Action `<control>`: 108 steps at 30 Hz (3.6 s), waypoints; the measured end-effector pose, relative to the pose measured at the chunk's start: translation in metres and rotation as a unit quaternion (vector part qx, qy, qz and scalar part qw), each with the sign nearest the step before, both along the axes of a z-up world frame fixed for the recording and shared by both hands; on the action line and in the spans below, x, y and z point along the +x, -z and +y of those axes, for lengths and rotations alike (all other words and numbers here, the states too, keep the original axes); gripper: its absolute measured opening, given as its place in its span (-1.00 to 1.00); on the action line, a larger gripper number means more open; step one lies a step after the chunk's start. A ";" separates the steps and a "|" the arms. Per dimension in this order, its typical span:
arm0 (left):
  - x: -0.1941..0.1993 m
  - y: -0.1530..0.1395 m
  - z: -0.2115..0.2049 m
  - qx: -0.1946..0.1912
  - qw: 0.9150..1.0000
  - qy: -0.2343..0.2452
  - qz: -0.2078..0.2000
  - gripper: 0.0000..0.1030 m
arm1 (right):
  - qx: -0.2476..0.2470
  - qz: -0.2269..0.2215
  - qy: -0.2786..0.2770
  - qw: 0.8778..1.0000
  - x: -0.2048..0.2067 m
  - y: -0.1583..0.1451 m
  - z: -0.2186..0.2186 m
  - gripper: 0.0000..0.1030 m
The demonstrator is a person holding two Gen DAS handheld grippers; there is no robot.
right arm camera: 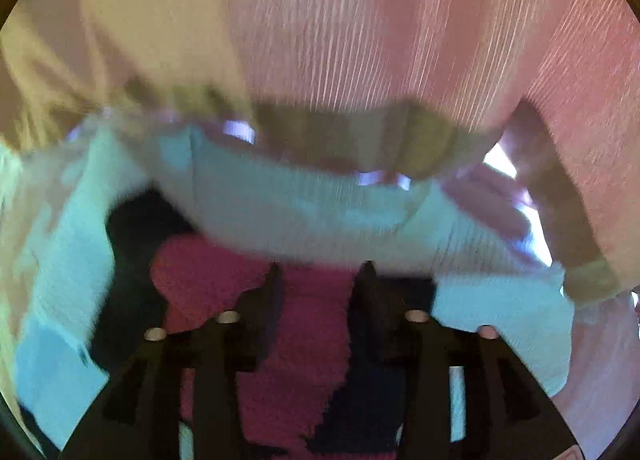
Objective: Fold small clothes
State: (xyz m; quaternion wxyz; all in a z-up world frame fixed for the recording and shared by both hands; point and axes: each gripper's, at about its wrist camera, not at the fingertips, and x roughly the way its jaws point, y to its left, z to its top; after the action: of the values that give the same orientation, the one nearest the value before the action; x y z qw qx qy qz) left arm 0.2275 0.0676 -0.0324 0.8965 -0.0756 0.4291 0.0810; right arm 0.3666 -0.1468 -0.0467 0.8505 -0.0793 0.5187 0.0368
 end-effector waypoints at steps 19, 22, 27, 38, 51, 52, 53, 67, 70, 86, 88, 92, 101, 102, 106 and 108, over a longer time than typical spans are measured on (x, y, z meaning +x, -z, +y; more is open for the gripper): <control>-0.007 0.001 -0.012 -0.022 0.999 0.024 0.007 0.80 | 0.043 -0.014 0.016 0.999 -0.009 0.011 -0.025 -0.86; -0.008 0.000 -0.013 -0.021 0.999 0.026 0.005 0.80 | 0.064 -0.071 0.050 0.994 -0.004 -0.022 -0.029 -0.88; -0.006 0.003 -0.013 -0.015 1.000 0.026 0.009 0.80 | 0.023 -0.014 0.065 0.998 0.014 0.009 -0.029 -0.78; 0.011 0.020 -0.017 -0.016 0.999 0.044 0.023 0.80 | 0.054 -0.049 0.189 0.979 -0.117 -0.047 -0.157 -0.42; 0.058 0.054 -0.009 0.008 0.998 0.022 0.051 -0.34 | 0.141 -0.032 0.209 0.967 -0.100 -0.008 -0.171 -0.96; 0.059 0.052 -0.002 0.005 0.999 0.014 0.048 -0.35 | 0.147 -0.044 0.205 0.967 -0.102 -0.015 -0.170 -0.96; 0.058 0.048 0.006 0.001 0.999 0.002 0.044 -0.35 | 0.147 -0.055 0.191 0.969 -0.103 -0.026 -0.166 -0.96; 0.016 0.015 0.027 -0.034 0.999 0.008 0.038 0.02 | 0.116 -0.090 0.185 0.972 -0.199 -0.097 -0.157 -0.27; -0.031 -0.017 0.030 -0.044 0.999 0.025 0.006 0.63 | 0.118 -0.085 0.182 0.972 -0.261 -0.105 -0.148 0.07; -0.211 0.059 0.031 -0.128 0.987 0.064 0.068 0.80 | 0.160 0.009 0.184 0.970 -0.433 -0.009 -0.092 0.23; -0.211 0.057 0.019 -0.111 0.989 0.074 0.062 0.68 | 0.162 0.001 0.186 0.969 -0.431 -0.009 -0.091 0.23; -0.204 0.053 0.007 -0.091 0.988 0.095 0.075 -0.18 | 0.183 0.001 0.183 0.966 -0.429 -0.011 -0.096 -0.77; -0.271 0.005 0.040 -0.137 0.980 0.130 0.061 -0.77 | 0.201 -0.056 0.145 0.967 -0.525 -0.094 -0.089 -0.80; -0.289 -0.003 0.043 -0.129 0.980 0.137 0.062 -0.77 | 0.198 -0.047 0.139 0.969 -0.543 -0.097 -0.085 -0.80; -0.359 -0.017 0.062 -0.128 0.977 0.149 0.084 -0.78 | 0.205 0.000 0.135 0.969 -0.611 -0.097 -0.079 -0.80; -0.393 -0.019 0.072 -0.137 0.975 0.140 0.101 -0.90 | 0.204 0.024 0.136 0.969 -0.648 -0.100 -0.075 -0.80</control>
State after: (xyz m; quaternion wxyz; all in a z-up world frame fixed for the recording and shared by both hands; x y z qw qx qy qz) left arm -0.1657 0.1394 -0.0130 0.8323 -0.1279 0.5305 -0.0977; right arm -0.2811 -0.2213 0.0529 0.8329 0.1684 0.5264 0.0275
